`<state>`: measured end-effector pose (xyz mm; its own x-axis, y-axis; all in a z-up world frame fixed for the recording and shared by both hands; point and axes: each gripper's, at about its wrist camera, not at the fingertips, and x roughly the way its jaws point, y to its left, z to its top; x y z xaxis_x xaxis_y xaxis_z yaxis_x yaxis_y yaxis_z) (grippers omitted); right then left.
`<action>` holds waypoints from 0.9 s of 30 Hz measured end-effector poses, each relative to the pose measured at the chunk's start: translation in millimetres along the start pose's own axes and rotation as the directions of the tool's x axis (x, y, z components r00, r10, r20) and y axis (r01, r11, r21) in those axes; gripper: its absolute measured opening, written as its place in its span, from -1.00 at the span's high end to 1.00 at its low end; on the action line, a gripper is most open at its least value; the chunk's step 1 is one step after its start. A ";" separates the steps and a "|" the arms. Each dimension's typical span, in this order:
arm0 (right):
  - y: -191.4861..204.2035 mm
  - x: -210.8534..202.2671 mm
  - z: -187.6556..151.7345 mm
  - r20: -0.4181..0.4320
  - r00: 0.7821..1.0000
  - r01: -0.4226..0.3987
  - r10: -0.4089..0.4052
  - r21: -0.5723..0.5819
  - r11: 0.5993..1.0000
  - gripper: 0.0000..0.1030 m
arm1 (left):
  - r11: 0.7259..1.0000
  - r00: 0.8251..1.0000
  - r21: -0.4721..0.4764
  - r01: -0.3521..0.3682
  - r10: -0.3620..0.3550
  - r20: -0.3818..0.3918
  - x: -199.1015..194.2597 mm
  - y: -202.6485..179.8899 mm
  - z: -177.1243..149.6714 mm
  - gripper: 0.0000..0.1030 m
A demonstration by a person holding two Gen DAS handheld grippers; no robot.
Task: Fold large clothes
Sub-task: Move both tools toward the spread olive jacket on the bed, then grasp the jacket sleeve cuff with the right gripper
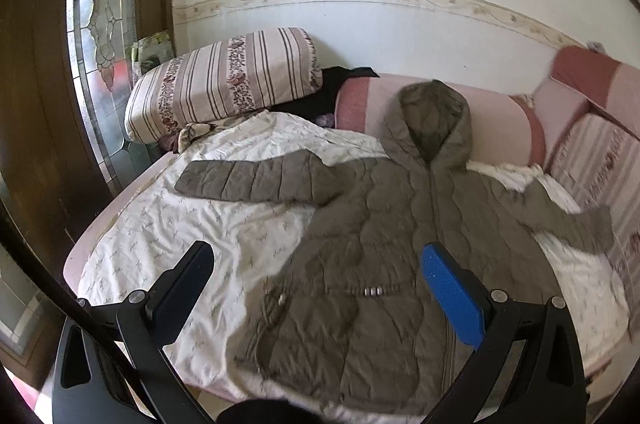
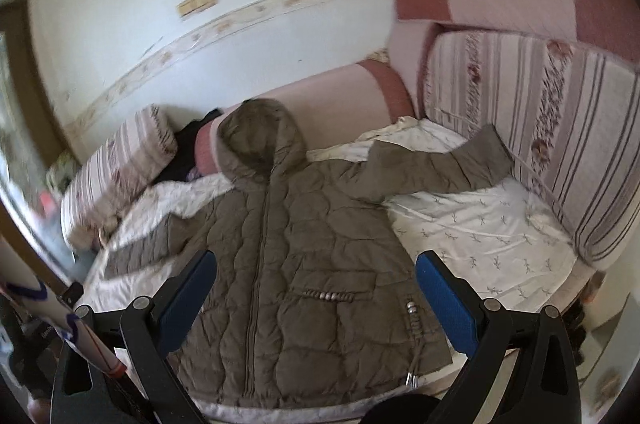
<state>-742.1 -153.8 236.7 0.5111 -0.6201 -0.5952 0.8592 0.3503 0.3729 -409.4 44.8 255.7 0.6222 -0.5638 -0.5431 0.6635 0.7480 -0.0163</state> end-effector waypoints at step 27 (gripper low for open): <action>-285.1 216.0 105.0 -0.112 0.946 0.325 -0.305 0.365 0.873 -0.35 | 0.982 0.980 0.160 0.096 -0.066 -0.187 237.3 -135.6 -28.4 -1.00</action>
<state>-879.0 -461.3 76.6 0.2235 -0.6146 -0.7565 0.9076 -0.1518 0.3915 -363.5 -180.4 105.3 0.4884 -0.5361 -0.6885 0.7782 0.6246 0.0658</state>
